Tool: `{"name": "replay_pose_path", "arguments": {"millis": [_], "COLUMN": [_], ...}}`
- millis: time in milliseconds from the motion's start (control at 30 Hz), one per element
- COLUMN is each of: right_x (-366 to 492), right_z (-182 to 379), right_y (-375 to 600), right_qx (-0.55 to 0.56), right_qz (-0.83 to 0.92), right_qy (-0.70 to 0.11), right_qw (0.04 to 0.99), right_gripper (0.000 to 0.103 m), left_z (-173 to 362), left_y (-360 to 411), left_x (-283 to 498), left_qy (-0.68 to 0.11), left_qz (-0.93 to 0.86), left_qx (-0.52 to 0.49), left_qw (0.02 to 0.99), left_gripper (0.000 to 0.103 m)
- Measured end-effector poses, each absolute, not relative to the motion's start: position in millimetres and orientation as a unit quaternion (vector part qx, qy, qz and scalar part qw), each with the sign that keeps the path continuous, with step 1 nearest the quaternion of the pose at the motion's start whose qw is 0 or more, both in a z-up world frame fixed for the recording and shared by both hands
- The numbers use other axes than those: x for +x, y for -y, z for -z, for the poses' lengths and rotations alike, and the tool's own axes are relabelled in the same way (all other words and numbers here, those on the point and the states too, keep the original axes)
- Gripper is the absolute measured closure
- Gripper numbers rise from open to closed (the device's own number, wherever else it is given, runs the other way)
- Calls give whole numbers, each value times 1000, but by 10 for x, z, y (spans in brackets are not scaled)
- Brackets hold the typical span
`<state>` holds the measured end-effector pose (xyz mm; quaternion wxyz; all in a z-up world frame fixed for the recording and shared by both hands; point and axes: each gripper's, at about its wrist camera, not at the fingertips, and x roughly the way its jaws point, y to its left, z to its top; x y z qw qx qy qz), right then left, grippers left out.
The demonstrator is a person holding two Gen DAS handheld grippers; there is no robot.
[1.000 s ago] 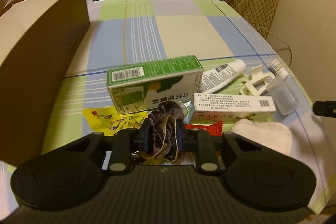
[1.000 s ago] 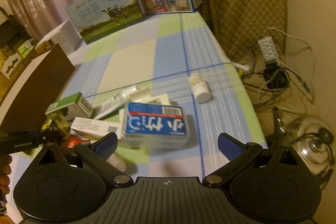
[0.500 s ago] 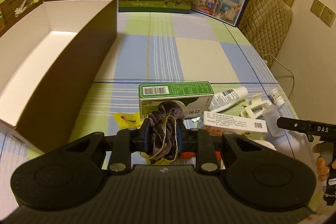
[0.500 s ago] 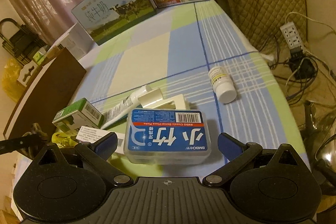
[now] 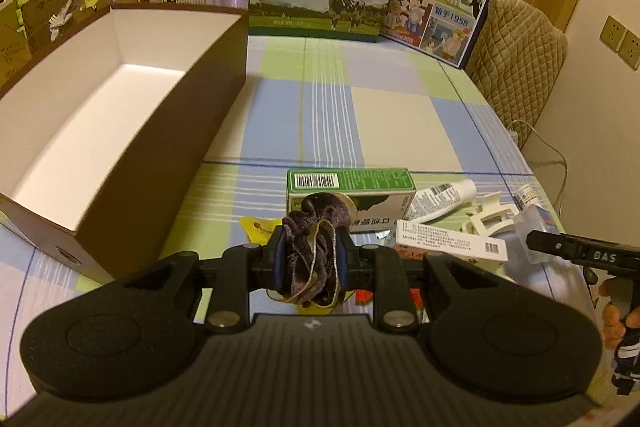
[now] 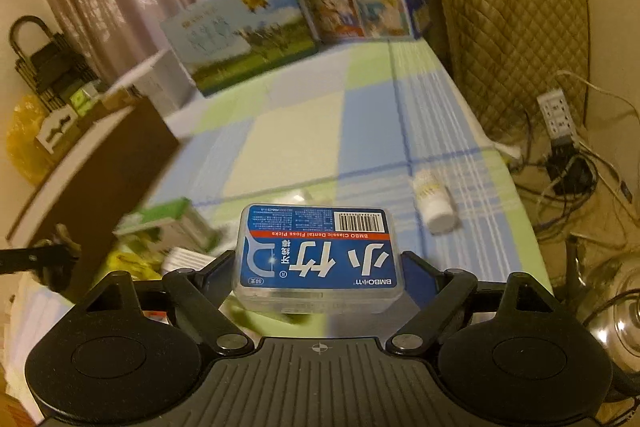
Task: Organize objects
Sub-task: 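Carry the scrunchie and floss case into the open box with both tools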
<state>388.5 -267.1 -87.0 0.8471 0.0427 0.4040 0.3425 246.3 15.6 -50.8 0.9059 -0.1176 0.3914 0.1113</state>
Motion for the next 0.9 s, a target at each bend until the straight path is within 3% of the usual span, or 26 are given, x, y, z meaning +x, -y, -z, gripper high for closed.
{"name": "replay_pose_path", "arguments": {"millis": [500,900], "right_x": [2948,2405], "right_z": [32,137], "right_y": [939,-754], "right_qx": [1,-67], "right_qz": [-482,-517], "right_qy": [-364,-357], "right_qw": [797,775], "right_gripper": [20,20], "left_z": [-55,-114], "left_y": [-941,-2279], "left_x": [2102,1875], "left_qy": [-359,-369], "left_qz": [-138,-169], "left_qx": [-123,-118], "left_qw": [915,906], "left_gripper": [82,82]}}
